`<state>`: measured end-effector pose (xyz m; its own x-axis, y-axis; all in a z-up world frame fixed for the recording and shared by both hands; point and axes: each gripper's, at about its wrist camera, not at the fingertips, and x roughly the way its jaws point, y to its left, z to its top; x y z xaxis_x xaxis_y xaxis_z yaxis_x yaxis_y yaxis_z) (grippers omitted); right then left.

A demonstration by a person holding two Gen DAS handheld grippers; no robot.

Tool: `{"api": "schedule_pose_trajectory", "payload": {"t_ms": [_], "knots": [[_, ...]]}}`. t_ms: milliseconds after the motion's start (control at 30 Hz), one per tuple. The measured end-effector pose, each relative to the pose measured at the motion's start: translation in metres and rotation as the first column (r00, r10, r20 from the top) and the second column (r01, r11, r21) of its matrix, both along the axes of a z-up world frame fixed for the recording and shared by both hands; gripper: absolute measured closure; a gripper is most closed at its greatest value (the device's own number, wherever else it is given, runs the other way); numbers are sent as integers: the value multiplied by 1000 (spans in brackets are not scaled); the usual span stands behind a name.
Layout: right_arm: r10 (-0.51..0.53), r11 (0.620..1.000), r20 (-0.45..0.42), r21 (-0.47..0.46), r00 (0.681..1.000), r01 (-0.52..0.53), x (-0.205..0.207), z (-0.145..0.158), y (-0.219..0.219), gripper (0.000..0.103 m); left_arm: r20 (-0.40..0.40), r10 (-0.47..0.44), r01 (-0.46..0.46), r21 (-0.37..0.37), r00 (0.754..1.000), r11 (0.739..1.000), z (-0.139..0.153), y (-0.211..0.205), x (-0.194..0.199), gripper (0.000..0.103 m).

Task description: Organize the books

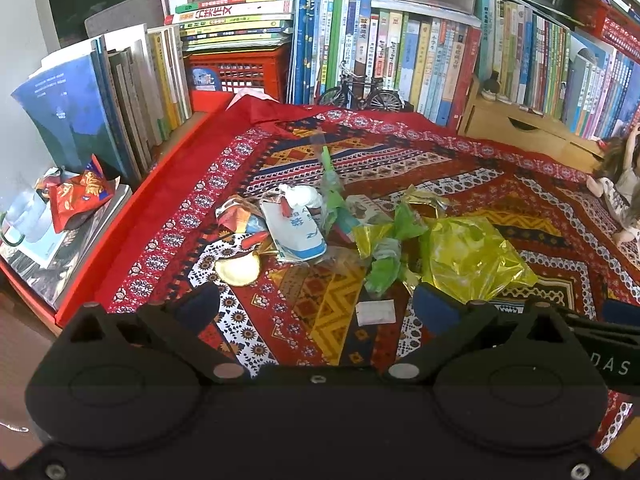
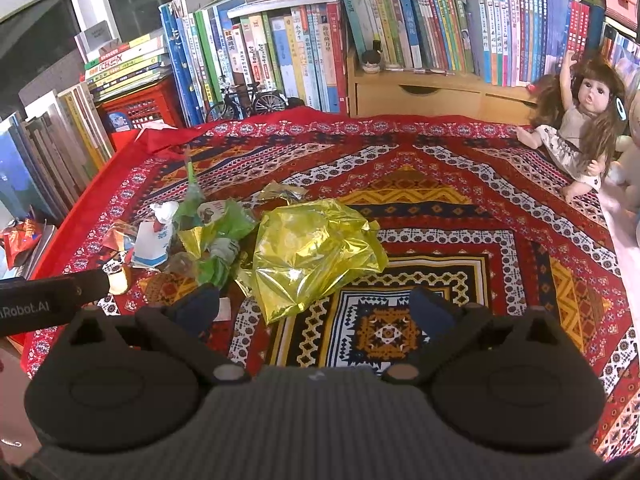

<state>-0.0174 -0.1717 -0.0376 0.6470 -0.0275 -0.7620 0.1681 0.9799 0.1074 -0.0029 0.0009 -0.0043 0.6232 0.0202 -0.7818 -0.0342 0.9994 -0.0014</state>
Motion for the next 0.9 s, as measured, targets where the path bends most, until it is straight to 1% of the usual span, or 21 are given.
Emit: {"api": "schedule_pose_trajectory", "payload": {"t_ms": [367,567,767,900], "knots": [[-1,1000,-2,-3,1000,1,0,-1,2,0,10,-1,1,-20,1000,1000,0,2,1,0],[-8,1000,-6,-5,1000,8,2,-2,0,0,21,2,-1,-46,1000,999,-2,6,1,0],[-9,1000,-7,-5,1000,9,3,-2,0,0,26,1,0,-28,1000,1000,-3,6,2,0],[-10,1000,-8,-5,1000,10,3,-2,0,0,28,3,-2,-36,1000,999,-3,6,3,0]]}}
